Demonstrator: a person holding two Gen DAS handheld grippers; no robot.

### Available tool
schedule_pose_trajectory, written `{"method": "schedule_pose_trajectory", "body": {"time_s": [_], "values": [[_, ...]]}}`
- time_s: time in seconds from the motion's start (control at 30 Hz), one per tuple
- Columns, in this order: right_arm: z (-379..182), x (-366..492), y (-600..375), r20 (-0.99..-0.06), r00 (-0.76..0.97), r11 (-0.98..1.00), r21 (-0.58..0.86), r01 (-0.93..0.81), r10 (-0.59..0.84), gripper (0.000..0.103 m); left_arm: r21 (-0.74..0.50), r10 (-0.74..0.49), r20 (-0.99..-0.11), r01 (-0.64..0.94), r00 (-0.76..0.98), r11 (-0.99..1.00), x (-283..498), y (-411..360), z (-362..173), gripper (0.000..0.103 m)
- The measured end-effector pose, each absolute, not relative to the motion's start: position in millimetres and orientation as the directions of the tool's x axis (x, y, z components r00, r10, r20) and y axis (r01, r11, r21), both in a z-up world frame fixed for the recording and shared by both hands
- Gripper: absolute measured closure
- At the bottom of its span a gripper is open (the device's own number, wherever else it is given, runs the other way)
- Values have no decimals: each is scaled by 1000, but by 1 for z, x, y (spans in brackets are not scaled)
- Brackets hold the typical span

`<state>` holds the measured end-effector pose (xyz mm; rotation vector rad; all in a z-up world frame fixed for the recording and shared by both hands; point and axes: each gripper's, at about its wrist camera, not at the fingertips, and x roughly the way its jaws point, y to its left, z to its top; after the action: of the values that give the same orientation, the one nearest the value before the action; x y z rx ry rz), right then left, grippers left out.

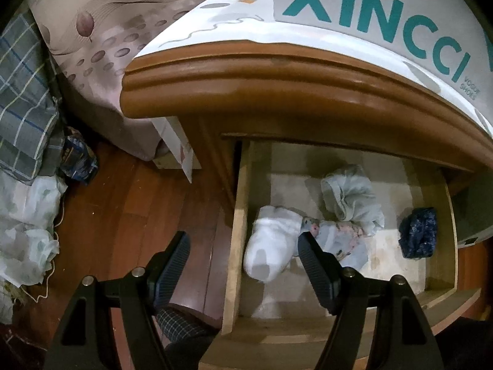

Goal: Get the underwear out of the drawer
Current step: 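Open the right tool over the white box to release the cream bra, then reach the right tool into the drawer and grasp the navy lace underwear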

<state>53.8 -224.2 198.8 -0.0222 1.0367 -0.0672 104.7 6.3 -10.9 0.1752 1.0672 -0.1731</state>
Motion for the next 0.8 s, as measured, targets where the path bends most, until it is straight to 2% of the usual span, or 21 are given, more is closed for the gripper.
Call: {"method": "schedule_pose_trajectory", "body": {"time_s": [0.2, 0.47, 0.8], "values": [[155, 3, -215, -909, 416, 998, -32, -48, -9, 36, 42, -58, -893, 211, 446, 977, 108, 12, -14, 29], [43, -15, -227, -977, 215, 997, -25, -76, -8, 37, 31, -62, -907, 214, 417, 976, 110, 13, -18, 29], [-45, 0, -249, -983, 183, 988, -23, -154, 5, 38, 48, -50, -917, 235, 395, 971, 110, 8, -24, 29]]}}
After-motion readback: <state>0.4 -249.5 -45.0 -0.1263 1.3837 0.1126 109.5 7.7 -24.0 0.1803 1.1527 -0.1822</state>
